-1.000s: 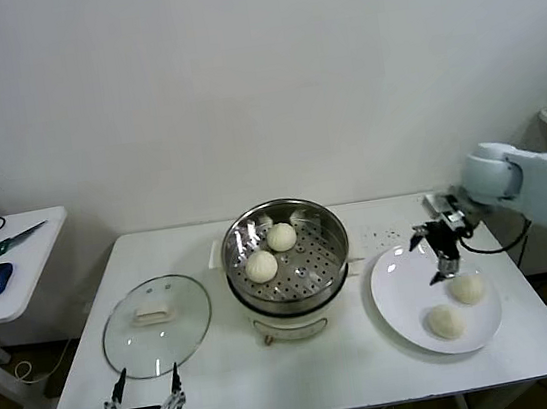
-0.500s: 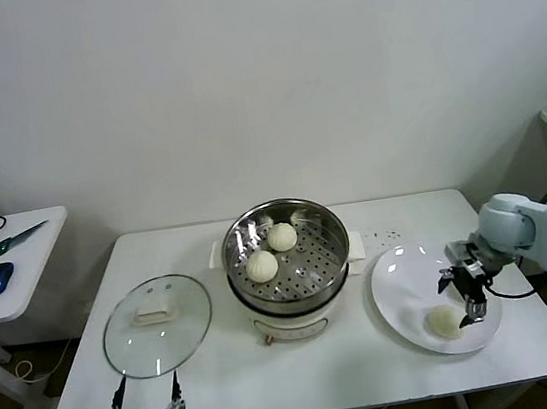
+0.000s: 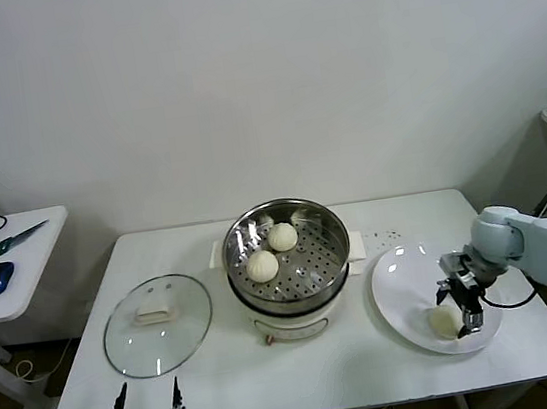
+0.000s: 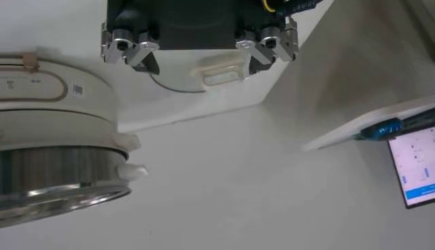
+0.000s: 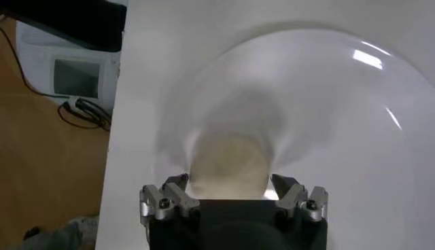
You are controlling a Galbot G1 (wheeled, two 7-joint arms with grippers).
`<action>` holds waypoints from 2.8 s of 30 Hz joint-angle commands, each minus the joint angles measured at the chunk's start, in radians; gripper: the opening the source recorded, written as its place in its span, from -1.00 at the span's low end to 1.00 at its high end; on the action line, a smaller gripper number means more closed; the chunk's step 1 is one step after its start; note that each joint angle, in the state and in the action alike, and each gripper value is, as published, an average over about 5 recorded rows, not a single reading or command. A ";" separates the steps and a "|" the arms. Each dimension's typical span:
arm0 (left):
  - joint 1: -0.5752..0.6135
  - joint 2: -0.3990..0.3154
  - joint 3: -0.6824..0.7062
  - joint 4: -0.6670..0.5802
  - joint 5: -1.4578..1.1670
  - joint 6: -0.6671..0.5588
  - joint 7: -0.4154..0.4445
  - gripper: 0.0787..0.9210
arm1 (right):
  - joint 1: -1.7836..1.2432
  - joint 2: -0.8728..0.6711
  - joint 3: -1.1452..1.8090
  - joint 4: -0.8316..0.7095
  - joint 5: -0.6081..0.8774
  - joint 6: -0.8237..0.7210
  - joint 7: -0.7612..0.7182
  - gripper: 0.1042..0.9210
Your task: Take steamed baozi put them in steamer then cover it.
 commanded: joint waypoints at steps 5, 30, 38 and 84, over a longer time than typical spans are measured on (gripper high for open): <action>0.006 -0.004 0.003 0.004 0.000 0.001 -0.005 0.77 | -0.019 0.013 0.004 -0.014 -0.008 0.005 -0.002 0.51; 0.012 0.000 0.008 0.003 -0.002 -0.003 -0.004 0.77 | 0.783 0.359 -0.381 -0.026 -0.011 0.606 -0.094 0.47; 0.018 0.000 0.011 0.002 -0.003 -0.006 -0.003 0.77 | 0.779 0.597 -0.319 0.002 -0.032 0.687 -0.094 0.47; 0.022 0.009 -0.001 0.052 -0.038 -0.028 -0.001 0.77 | 0.464 0.743 -0.228 -0.003 -0.243 0.719 -0.131 0.76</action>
